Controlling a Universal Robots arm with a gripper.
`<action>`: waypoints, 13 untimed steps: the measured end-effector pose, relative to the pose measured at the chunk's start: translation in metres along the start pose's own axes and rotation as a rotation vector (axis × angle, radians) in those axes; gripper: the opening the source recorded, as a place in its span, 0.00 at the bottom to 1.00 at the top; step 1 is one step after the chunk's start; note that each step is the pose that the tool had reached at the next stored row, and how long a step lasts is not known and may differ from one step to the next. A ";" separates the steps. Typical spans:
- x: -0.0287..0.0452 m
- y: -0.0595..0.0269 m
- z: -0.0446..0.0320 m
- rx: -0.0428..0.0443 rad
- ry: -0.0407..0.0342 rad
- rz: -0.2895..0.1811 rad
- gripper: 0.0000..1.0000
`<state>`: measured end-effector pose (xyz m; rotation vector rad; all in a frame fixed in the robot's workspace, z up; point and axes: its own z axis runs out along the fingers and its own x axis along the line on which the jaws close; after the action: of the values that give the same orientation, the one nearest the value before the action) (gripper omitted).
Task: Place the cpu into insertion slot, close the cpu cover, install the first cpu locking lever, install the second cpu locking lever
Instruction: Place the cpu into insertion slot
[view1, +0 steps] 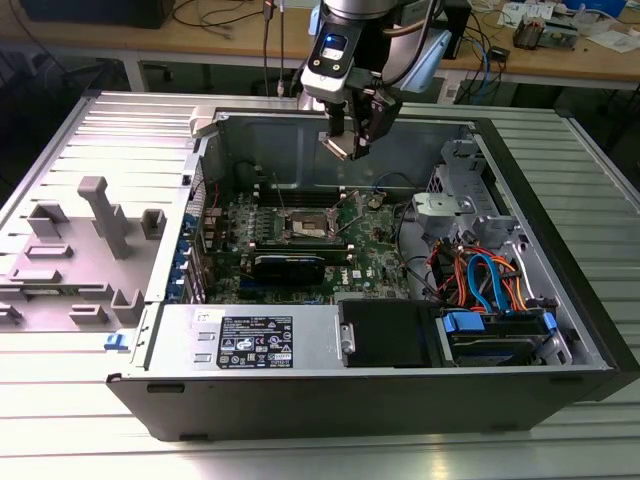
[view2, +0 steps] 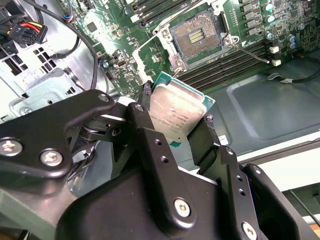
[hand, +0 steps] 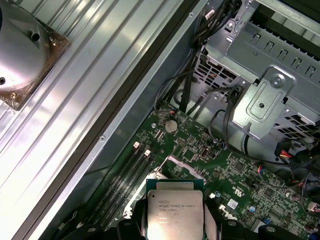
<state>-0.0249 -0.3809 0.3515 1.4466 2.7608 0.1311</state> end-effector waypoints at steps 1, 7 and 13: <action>0.0000 0.0000 0.0000 0.0000 0.0000 0.000 0.55; 0.0000 0.0000 0.0000 0.0000 -0.0002 0.002 0.55; 0.0000 0.0000 0.0004 -0.0006 -0.0026 0.030 0.55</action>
<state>-0.0249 -0.3809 0.3510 1.4879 2.7374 0.1305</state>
